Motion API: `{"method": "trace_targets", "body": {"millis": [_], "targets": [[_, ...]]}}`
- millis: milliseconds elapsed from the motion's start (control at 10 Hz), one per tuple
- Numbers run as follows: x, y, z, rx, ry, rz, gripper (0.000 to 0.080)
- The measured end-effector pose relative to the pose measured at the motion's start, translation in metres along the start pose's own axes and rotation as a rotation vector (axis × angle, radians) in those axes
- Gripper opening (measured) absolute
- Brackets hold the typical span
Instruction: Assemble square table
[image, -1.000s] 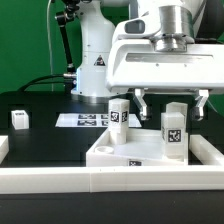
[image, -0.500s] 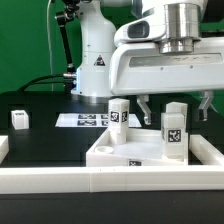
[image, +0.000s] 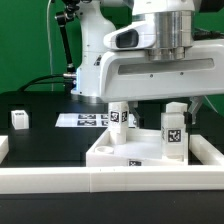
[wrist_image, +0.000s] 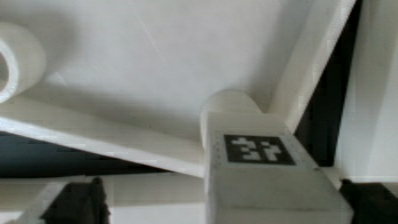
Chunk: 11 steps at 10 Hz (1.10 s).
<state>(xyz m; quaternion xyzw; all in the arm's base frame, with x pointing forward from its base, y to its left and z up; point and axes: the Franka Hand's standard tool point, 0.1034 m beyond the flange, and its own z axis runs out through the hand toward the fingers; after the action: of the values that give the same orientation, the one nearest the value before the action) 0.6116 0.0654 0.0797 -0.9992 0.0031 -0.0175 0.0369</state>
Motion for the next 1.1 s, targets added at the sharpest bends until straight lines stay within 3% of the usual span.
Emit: {"method": "trace_targets", "body": {"millis": [200,600,800,1100], "targets": [[0.0001,-0.0051,0.0005,0.004,0.000,0.027,0.0649],[0.0017,-0.0005,0.0009,0.003,0.001,0.035,0.0635],[0.0017,-0.0005,0.0010,0.003,0.001,0.057,0.0286],[0.0017,-0.0009,0.0011,0.005,0.002,0.165,0.0288]]}}
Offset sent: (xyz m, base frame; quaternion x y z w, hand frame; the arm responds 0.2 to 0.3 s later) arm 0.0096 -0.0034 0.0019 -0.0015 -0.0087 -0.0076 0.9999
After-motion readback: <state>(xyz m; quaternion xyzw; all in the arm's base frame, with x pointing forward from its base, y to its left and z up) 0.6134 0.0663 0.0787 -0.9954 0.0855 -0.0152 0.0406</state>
